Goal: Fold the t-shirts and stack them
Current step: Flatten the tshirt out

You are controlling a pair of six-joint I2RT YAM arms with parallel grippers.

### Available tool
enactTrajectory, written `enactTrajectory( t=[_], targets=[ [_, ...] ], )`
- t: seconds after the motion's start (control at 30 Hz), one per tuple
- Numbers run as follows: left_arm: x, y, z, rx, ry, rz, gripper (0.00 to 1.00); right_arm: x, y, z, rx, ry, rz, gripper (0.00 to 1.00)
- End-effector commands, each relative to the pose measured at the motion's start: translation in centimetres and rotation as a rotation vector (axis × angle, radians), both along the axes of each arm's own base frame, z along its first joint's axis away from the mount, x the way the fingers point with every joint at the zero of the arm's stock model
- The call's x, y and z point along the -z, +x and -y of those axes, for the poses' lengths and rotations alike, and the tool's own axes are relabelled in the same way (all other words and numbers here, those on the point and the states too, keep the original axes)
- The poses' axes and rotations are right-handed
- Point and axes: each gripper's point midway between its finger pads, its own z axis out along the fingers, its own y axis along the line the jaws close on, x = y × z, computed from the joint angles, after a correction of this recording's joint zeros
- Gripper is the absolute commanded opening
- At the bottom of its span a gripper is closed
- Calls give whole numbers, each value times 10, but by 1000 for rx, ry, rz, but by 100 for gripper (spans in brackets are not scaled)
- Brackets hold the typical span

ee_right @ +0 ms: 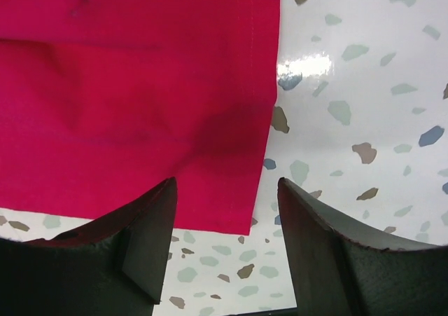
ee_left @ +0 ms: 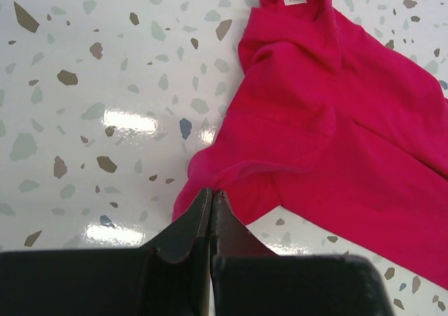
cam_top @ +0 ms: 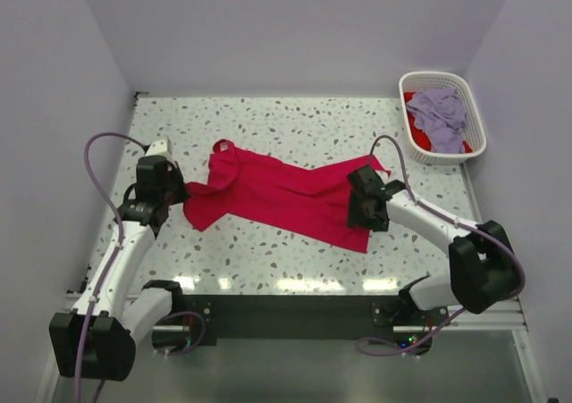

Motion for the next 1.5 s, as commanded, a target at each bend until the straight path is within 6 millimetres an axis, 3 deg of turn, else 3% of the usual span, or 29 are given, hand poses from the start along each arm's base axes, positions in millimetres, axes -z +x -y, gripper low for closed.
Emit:
enactTrajectory(
  t=[0.0, 0.27, 0.6, 0.87, 1.0, 1.23, 1.47],
  targets=[
    [-12, 10, 0, -5, -12, 63, 0, 9, -6, -7, 89, 69, 10, 63],
    [-15, 10, -2, -10, -2, 70, 0, 29, -36, -6, 179, 36, -18, 63],
    [-16, 9, -3, -7, -1, 75, 0, 36, -46, -1, 237, 55, -9, 57],
    [-16, 9, 0, 2, -7, 74, 0, 10, -43, 5, 239, 53, 48, 57],
    [-16, 8, -1, 1, -7, 74, 0, 8, -46, 2, 254, 97, 58, 57],
    [-16, 8, -1, 3, -10, 75, 0, 30, -54, -7, 274, 146, 13, 52],
    [-16, 8, -1, 3, -11, 75, 0, 47, -64, 0, 294, 110, -25, 48]
  ],
)
